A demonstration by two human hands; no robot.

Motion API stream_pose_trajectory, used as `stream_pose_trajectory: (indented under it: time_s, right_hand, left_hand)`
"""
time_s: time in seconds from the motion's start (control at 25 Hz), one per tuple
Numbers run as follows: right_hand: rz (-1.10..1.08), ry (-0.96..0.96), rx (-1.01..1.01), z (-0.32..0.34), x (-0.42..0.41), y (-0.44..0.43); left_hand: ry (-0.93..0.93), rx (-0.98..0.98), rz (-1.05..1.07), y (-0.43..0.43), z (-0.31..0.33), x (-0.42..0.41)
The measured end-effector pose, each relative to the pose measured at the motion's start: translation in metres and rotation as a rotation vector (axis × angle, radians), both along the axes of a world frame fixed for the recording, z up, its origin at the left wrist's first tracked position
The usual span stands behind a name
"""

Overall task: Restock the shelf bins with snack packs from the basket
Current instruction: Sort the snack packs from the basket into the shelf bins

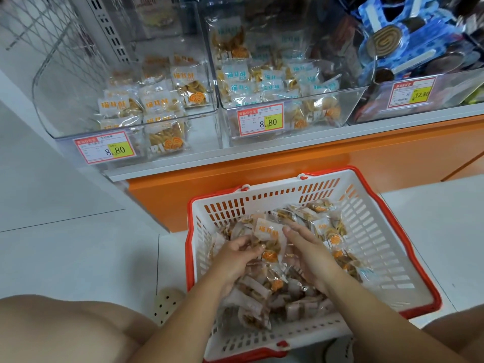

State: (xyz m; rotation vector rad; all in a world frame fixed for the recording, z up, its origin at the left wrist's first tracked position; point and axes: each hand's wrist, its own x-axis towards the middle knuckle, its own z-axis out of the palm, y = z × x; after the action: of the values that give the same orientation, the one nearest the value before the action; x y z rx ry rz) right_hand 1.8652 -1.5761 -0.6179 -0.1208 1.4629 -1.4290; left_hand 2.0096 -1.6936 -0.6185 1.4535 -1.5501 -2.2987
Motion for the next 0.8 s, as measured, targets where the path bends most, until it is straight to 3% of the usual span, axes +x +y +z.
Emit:
stream_pose_trajectory:
  time_s: [0.24,0.4,0.52,0.68,0.8]
  right_hand:
    - [-0.070,0.032,-0.008,0.020,-0.005,0.005]
    - [-0.010,0.114,-0.005,0.059,-0.004,0.004]
    - [0.115,0.334,-0.038,0.117,-0.005,-0.003]
    - [0.326,0.775,-0.055,0.226,0.004,-0.035]
    - [0.346,1.065,-0.118,0.299,0.008,-0.083]
  left_hand:
    - [0.067,0.012,-0.017,0.009,0.021,0.000]
    - [0.087,-0.122,-0.055,0.005,0.056,0.006]
    - [0.101,-0.343,-0.128,-0.007,0.099,0.013]
    - [0.216,-0.677,-0.106,-0.041,0.175,0.026]
    - [0.161,-1.102,-0.009,-0.083,0.232,0.049]
